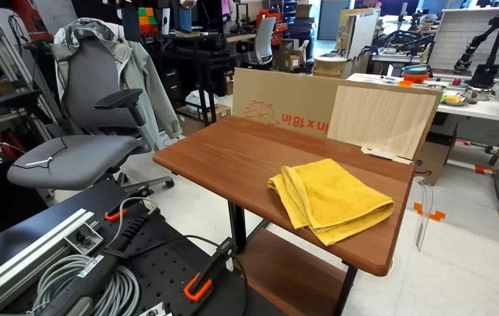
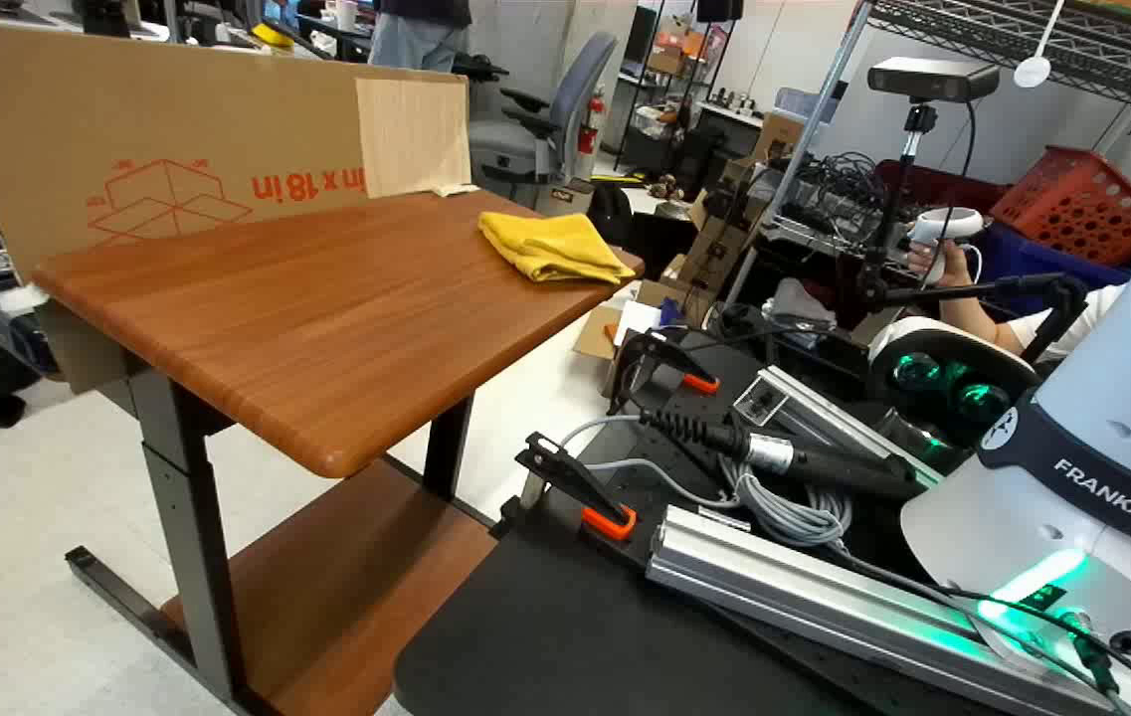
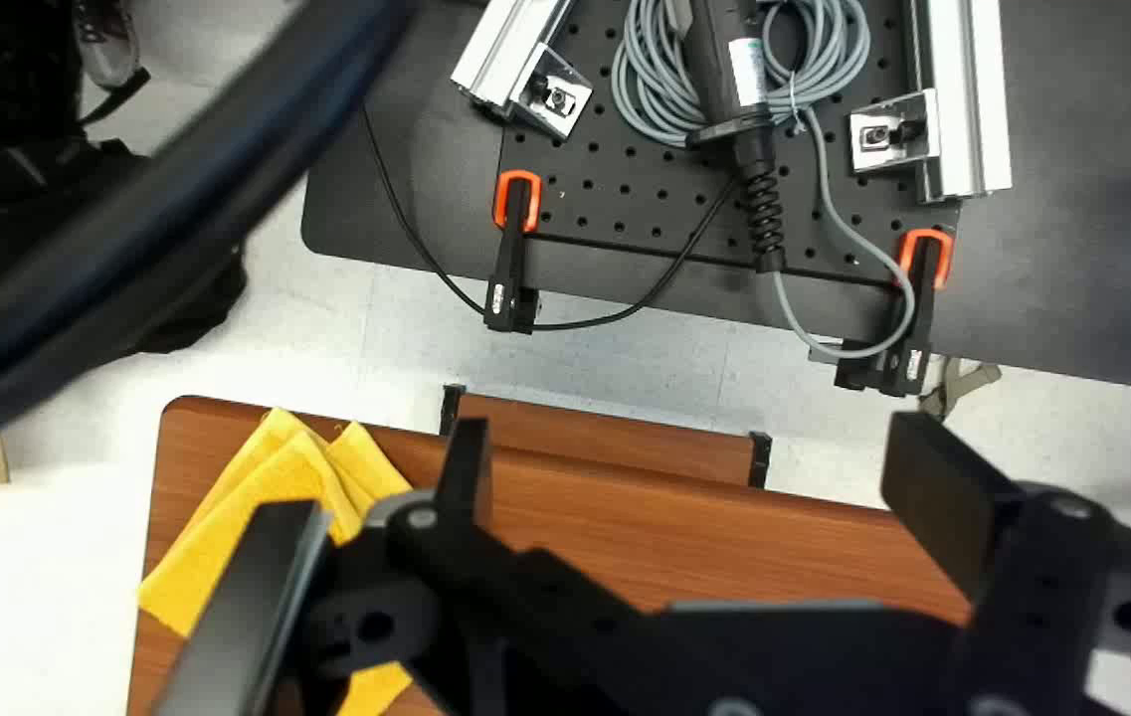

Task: Wipe the table with the towel

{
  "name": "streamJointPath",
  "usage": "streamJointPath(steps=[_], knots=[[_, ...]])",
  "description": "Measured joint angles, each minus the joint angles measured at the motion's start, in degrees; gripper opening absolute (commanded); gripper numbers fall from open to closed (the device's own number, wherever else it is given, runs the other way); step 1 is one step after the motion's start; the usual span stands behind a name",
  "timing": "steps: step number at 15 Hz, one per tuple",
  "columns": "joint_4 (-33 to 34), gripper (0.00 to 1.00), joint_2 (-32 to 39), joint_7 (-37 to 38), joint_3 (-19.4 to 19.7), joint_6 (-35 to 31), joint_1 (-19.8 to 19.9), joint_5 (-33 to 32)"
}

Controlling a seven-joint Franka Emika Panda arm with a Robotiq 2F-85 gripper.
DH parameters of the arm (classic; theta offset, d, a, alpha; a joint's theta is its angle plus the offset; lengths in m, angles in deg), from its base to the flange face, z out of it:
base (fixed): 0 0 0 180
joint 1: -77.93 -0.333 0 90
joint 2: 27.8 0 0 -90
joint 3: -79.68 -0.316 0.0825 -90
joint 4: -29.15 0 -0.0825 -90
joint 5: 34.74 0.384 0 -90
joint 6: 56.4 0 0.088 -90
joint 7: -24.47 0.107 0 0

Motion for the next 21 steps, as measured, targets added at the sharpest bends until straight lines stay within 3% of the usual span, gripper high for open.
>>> streamJointPath(steps=[12,16,21], knots=[[-0.08,1.00,0.12,0.14,0.16,-1.02,0.00,0.27],[0.23,1.00,5.12,1.06,3.78,-9.13,0.86,2.34],[3.56,1.00,18.82,0.70,11.50,-24.23,6.24,9.29]])
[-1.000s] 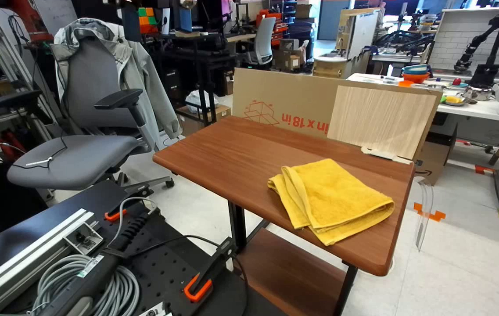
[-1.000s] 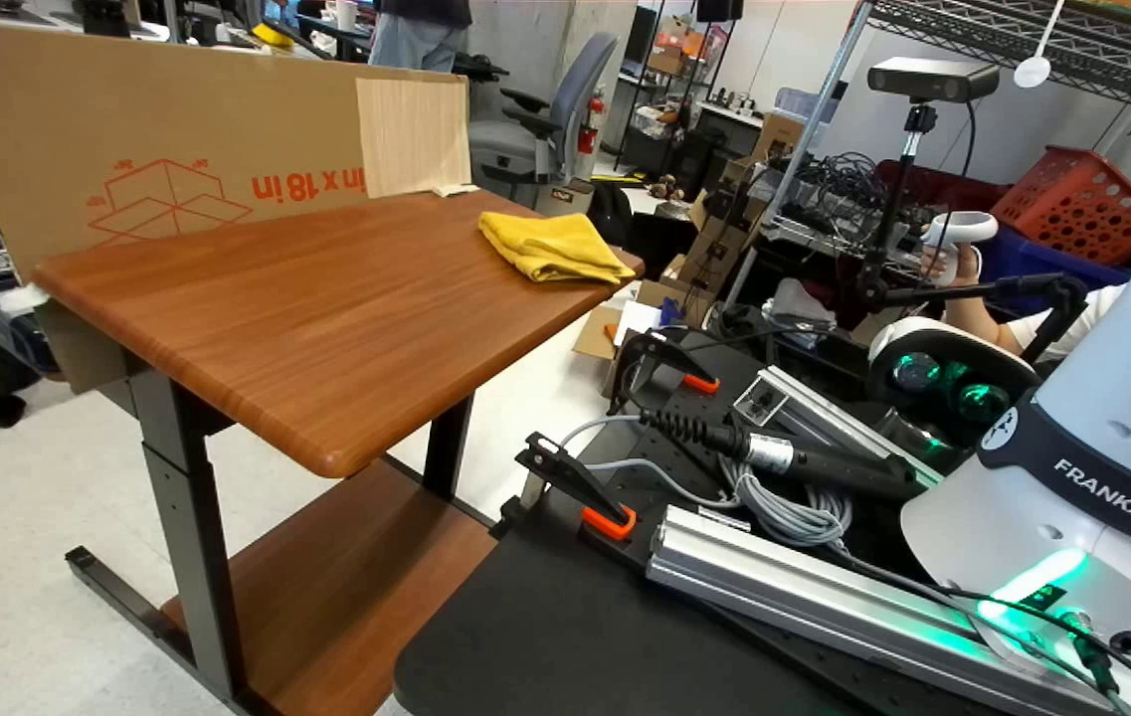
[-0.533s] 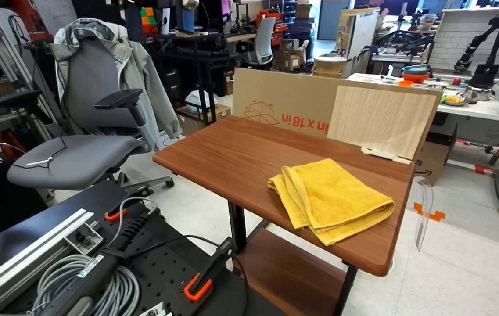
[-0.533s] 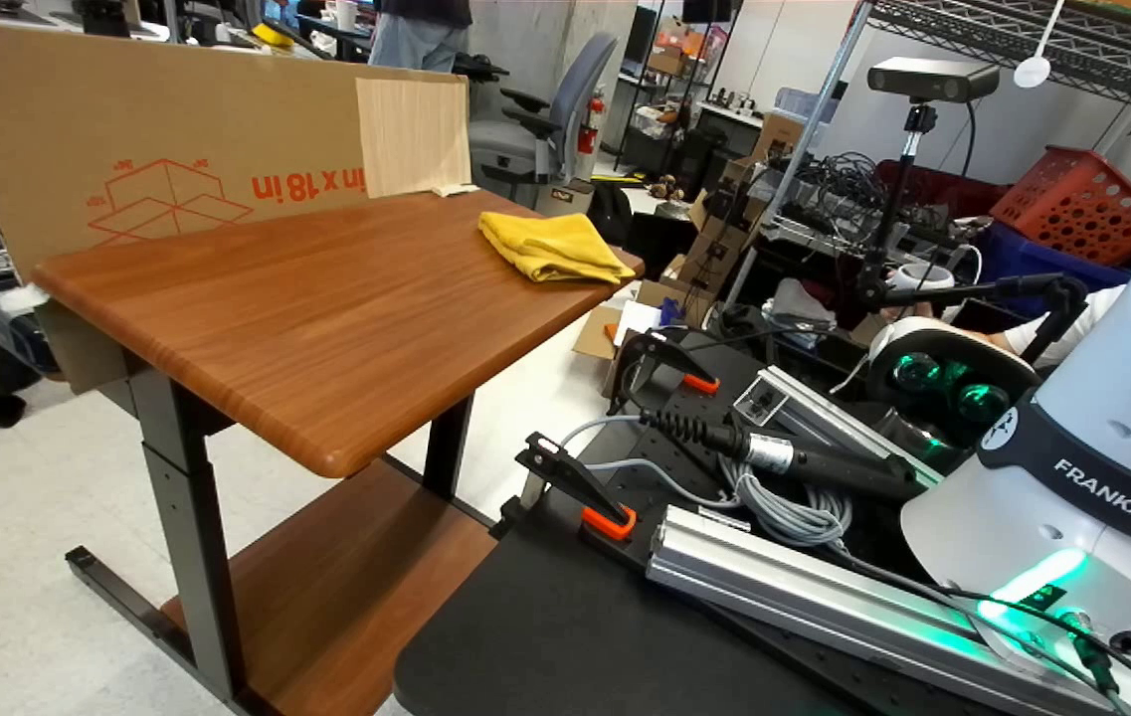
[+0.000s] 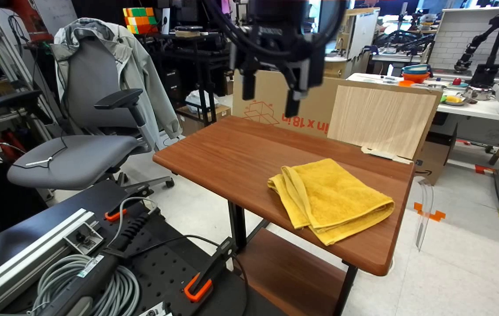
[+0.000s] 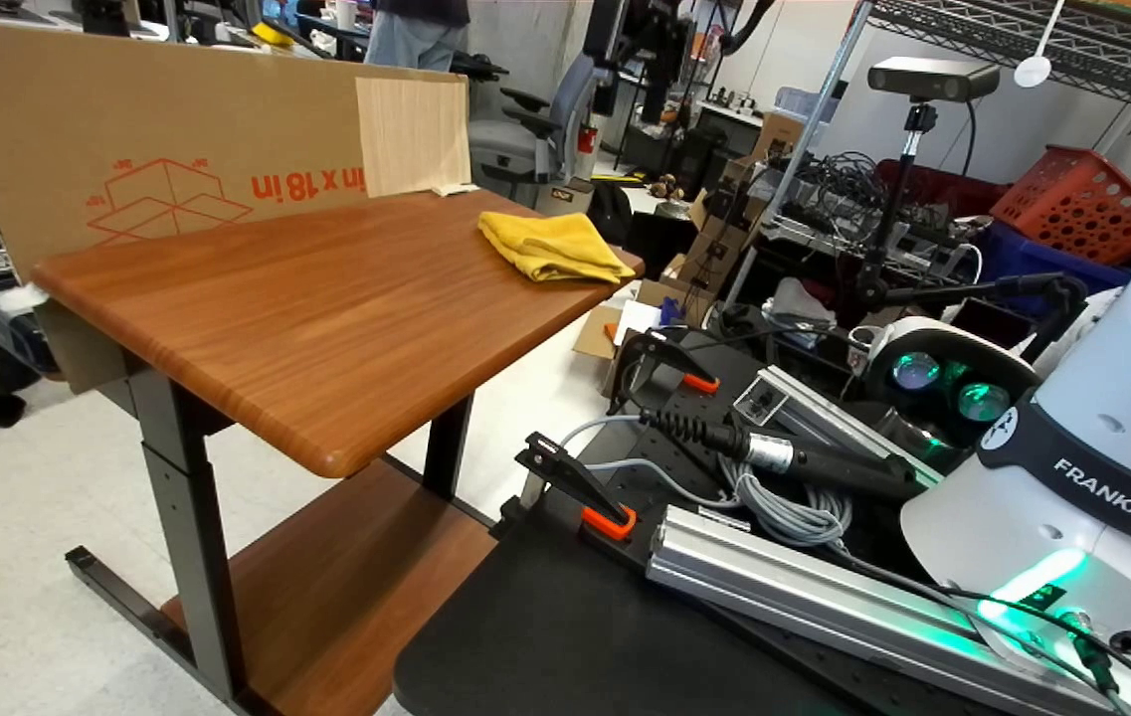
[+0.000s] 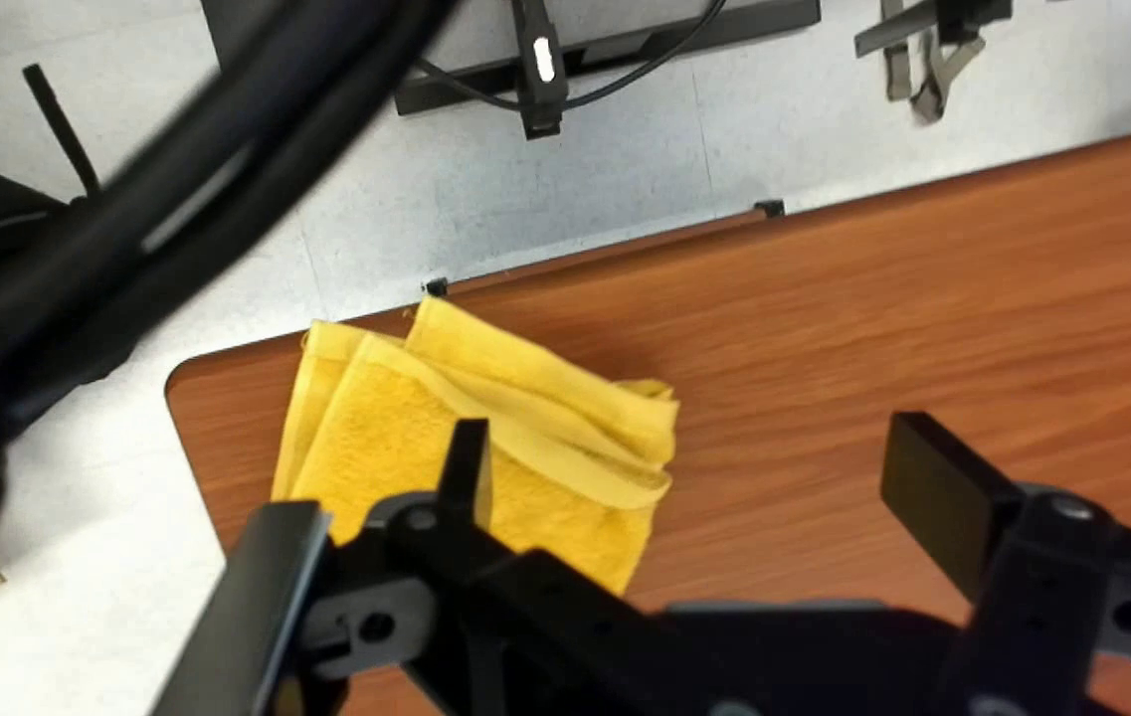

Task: Wipe the table with the towel

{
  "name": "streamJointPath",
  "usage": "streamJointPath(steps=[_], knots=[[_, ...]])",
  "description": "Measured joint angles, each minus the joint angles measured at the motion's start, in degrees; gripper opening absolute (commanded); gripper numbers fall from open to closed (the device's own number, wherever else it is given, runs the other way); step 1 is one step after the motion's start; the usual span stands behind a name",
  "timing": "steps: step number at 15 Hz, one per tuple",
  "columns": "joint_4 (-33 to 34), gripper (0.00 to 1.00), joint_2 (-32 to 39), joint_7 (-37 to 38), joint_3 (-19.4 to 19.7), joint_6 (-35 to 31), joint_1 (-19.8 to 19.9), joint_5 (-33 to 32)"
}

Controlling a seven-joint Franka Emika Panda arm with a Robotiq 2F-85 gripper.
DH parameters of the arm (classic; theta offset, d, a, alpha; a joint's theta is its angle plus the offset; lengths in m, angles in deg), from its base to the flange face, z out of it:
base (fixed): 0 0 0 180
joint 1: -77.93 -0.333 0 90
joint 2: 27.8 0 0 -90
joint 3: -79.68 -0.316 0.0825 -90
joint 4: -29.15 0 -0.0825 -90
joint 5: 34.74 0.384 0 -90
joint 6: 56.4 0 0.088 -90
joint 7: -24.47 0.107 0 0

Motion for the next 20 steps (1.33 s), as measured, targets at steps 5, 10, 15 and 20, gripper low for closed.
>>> streamJointPath(steps=[5,10,15,20], knots=[[8.37,1.00,13.85,-0.51,2.80,-4.60,5.22,8.22],[9.94,1.00,15.38,0.12,2.13,-5.64,5.24,9.18],[13.92,1.00,19.88,7.16,-0.28,-6.67,5.20,13.30],[22.24,1.00,31.59,14.47,-0.39,-4.93,5.55,14.58]])
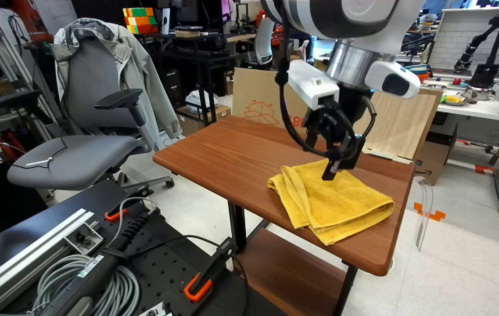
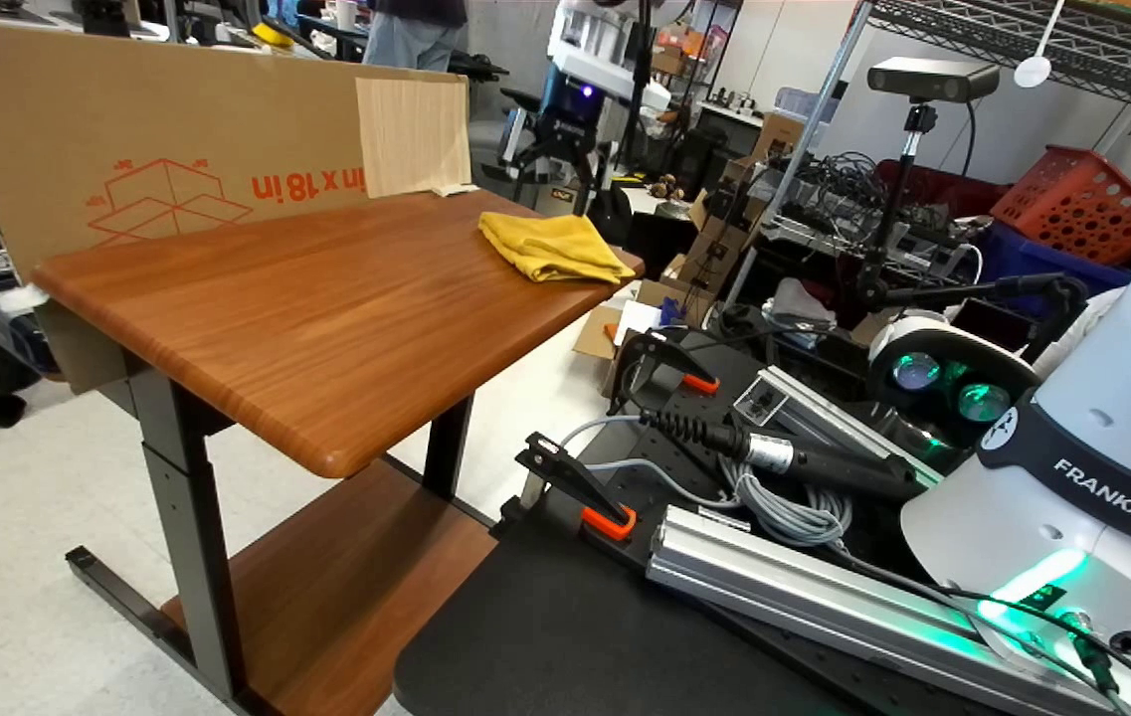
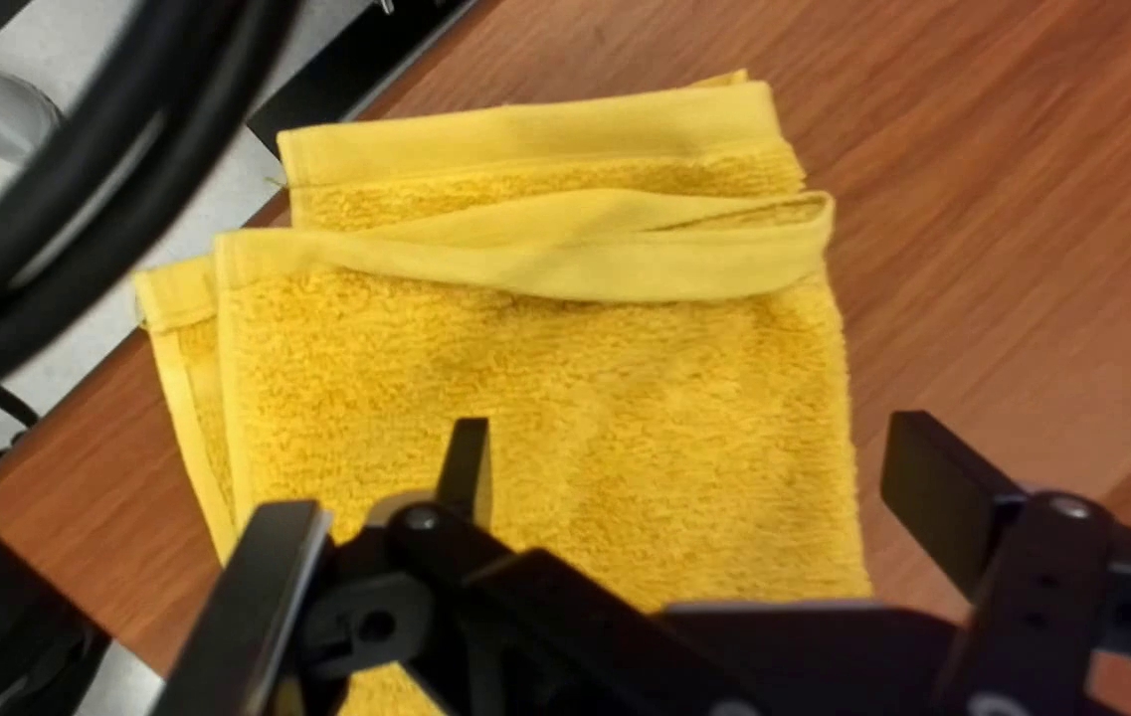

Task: Wipe the table with the towel

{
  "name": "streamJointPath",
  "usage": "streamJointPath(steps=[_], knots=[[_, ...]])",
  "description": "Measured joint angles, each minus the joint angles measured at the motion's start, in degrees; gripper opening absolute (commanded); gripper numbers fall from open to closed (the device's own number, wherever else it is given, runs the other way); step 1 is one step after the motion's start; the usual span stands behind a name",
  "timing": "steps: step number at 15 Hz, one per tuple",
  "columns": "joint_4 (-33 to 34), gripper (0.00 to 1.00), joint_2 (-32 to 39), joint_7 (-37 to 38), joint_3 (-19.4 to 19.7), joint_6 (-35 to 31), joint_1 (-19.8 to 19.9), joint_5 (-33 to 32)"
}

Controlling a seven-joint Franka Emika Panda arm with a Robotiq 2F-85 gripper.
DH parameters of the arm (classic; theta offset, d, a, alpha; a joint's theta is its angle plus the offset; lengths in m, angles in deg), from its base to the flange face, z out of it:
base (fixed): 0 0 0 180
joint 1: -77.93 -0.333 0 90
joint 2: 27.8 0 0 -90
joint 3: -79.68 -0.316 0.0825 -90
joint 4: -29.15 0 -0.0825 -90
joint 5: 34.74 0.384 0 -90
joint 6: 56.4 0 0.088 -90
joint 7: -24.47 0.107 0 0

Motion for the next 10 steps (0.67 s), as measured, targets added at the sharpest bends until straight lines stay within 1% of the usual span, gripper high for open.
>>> streamJointPath(steps=[4,6,8,10], knots=[[4.63,1.00,8.23,3.23,1.06,3.19,1.25,-0.08],[6.50,1.00,11.10,3.89,1.07,4.52,1.92,-0.09],[7.64,1.00,12.00,4.32,1.08,5.42,2.08,-0.07],[7.85,1.00,12.07,4.54,1.07,4.68,2.08,-0.07]])
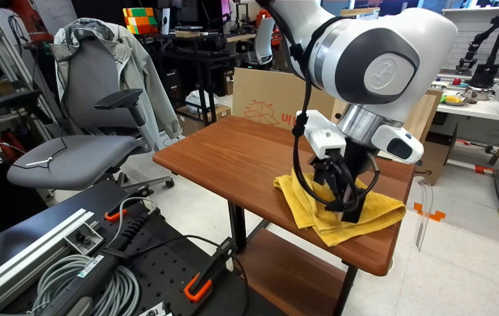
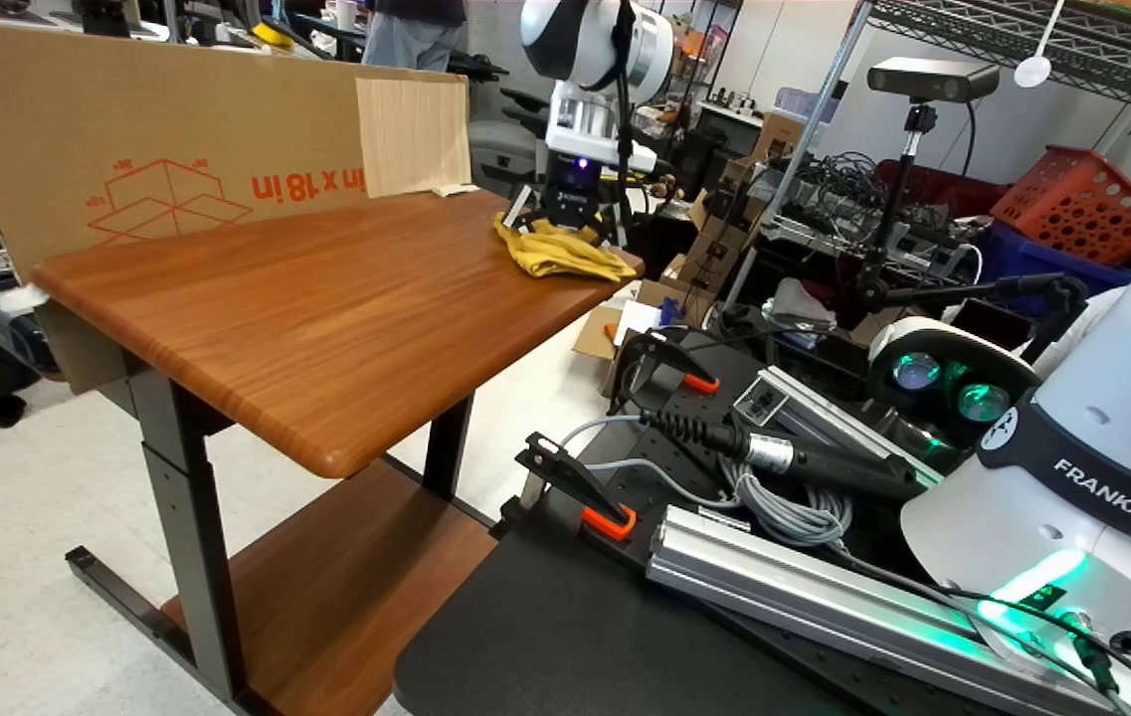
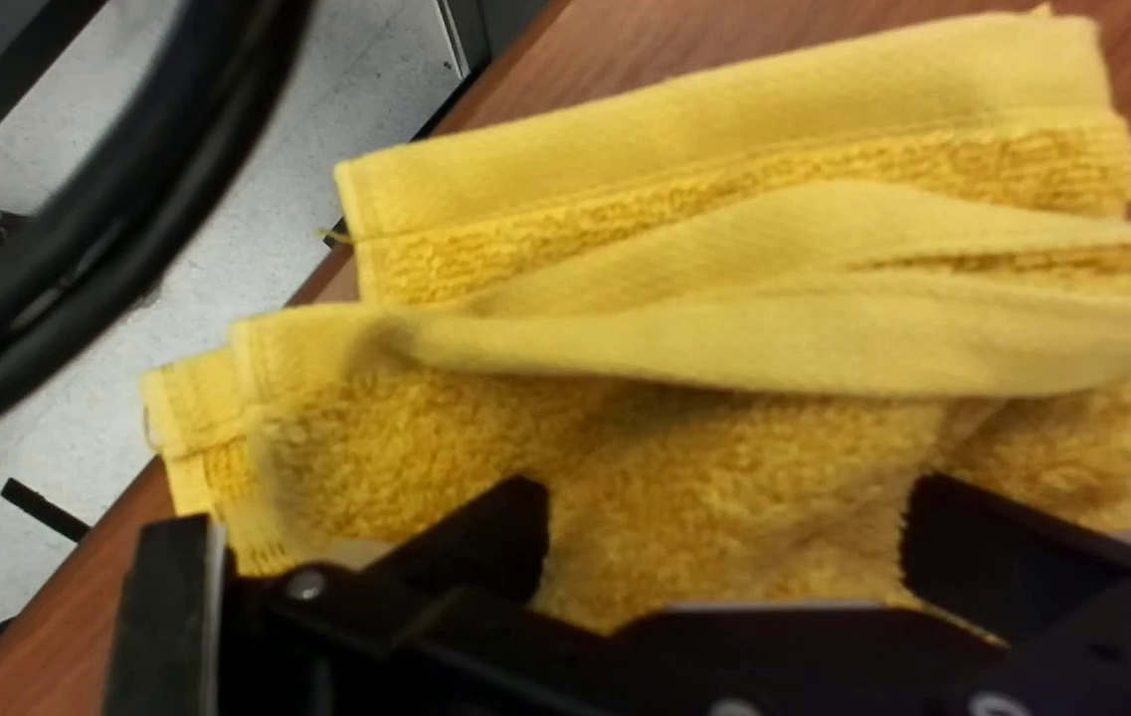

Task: Wipe the table with the towel

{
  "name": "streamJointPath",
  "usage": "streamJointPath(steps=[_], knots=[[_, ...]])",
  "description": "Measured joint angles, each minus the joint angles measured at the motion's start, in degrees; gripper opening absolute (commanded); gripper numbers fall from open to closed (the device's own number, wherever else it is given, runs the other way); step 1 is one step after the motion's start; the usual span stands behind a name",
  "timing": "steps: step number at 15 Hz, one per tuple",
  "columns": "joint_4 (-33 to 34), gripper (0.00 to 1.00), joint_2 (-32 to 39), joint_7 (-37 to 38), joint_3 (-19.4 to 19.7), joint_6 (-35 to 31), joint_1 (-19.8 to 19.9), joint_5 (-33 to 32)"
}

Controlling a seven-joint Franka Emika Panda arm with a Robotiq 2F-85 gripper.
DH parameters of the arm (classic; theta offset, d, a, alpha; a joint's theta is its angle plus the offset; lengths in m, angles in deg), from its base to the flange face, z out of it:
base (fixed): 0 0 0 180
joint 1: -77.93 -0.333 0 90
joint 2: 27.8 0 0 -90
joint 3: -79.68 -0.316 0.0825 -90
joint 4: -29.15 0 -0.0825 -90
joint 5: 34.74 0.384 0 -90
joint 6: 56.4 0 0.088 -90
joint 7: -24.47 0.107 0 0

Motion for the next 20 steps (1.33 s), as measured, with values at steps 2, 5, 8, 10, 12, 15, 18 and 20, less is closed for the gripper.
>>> streamJointPath(steps=[2,5,8,10,12,15,18,20], knots=[[0.66,1.00,0.29,0.68,-0.02,-3.20,0.00,0.03],[5.64,1.00,2.47,4.76,0.03,-6.49,0.33,0.94],[13.69,1.00,6.08,10.98,0.13,-6.26,1.22,2.06],[18.32,1.00,8.78,14.53,0.13,-6.10,1.37,2.09],[21.36,1.00,10.95,16.74,0.02,-5.52,1.16,2.09],[23.58,1.00,13.41,17.68,-0.33,-4.39,0.24,1.95],[23.22,1.00,13.02,16.71,-1.27,-3.46,-1.51,1.89],[20.36,1.00,11.26,13.64,-3.04,-3.54,-3.11,1.90]])
